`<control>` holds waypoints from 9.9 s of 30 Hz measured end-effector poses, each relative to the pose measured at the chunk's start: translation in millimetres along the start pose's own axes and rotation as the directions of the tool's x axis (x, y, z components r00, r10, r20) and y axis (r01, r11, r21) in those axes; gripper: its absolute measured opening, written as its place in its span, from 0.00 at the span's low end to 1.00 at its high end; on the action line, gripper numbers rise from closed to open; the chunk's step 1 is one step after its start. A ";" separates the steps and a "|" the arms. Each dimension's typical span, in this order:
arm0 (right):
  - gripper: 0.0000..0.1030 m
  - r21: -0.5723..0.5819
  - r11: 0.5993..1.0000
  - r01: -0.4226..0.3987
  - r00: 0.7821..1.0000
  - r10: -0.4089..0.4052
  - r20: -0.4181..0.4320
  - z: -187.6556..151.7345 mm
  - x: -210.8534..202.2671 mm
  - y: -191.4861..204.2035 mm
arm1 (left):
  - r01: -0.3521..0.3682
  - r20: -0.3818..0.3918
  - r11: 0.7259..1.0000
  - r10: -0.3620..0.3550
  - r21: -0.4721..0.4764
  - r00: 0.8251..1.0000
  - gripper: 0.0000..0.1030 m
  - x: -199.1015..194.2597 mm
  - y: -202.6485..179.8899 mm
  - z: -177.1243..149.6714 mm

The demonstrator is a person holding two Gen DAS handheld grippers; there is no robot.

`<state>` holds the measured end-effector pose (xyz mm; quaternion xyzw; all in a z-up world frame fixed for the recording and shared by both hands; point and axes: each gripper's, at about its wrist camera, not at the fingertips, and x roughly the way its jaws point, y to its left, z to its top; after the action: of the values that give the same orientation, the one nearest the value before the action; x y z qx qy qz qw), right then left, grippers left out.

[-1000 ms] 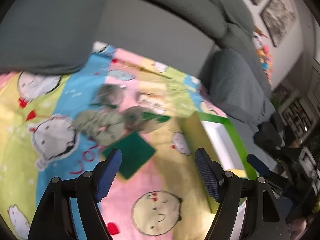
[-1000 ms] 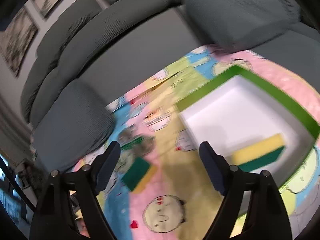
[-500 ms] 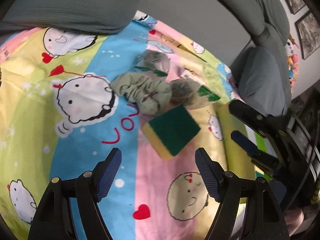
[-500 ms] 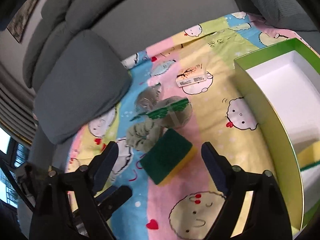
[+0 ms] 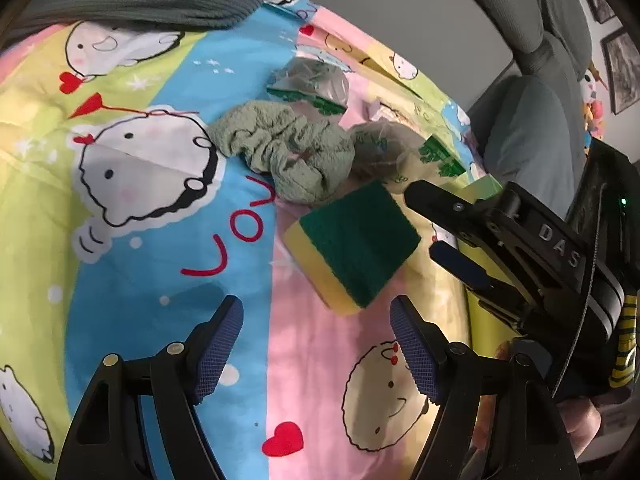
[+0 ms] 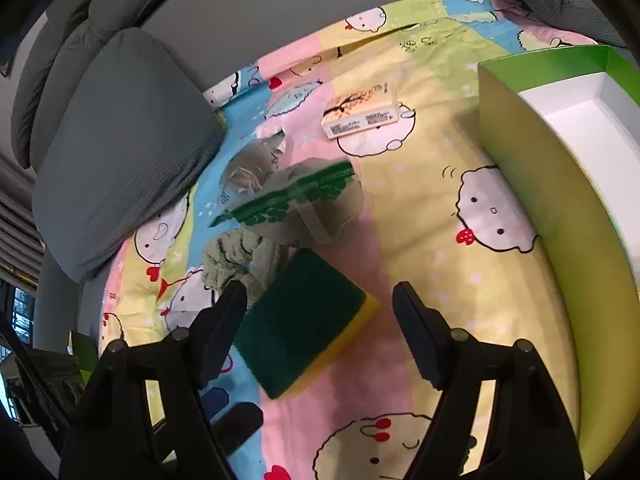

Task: Organize objects
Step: 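Move both grippers back toward the smaller yellow-green sponge, then close both grippers on the smaller yellow-green sponge beside the cloth, then lift the held sponge with both grippers and carry it toward the box, then lower the sponge into the box beside the first sponge and open both grippers, then move both grippers back toward the grey cloth and plastic bags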

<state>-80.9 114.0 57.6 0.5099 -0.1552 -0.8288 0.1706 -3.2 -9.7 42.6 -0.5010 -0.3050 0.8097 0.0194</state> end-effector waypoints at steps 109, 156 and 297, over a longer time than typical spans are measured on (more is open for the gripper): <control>0.62 -0.054 0.991 -0.123 0.980 0.112 -0.167 -34.7 35.3 37.9 | 0.030 0.012 0.994 -0.031 0.103 0.999 0.50 -13.2 13.0 13.9; 0.63 -0.083 0.988 -0.131 0.959 0.147 0.241 -36.5 -100.8 14.1 | 0.109 0.314 0.925 -0.231 0.363 0.921 0.50 -63.4 -80.6 -17.2; 0.87 -0.104 0.993 0.048 0.975 -0.024 0.220 9.1 -28.3 19.4 | 0.000 0.224 1.000 -0.005 0.021 0.975 0.69 -65.8 33.0 22.7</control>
<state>-74.7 110.0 92.4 0.4083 -0.1185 -0.8900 0.1647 19.9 -69.5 85.3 -0.4061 -0.2974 0.8640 -0.0086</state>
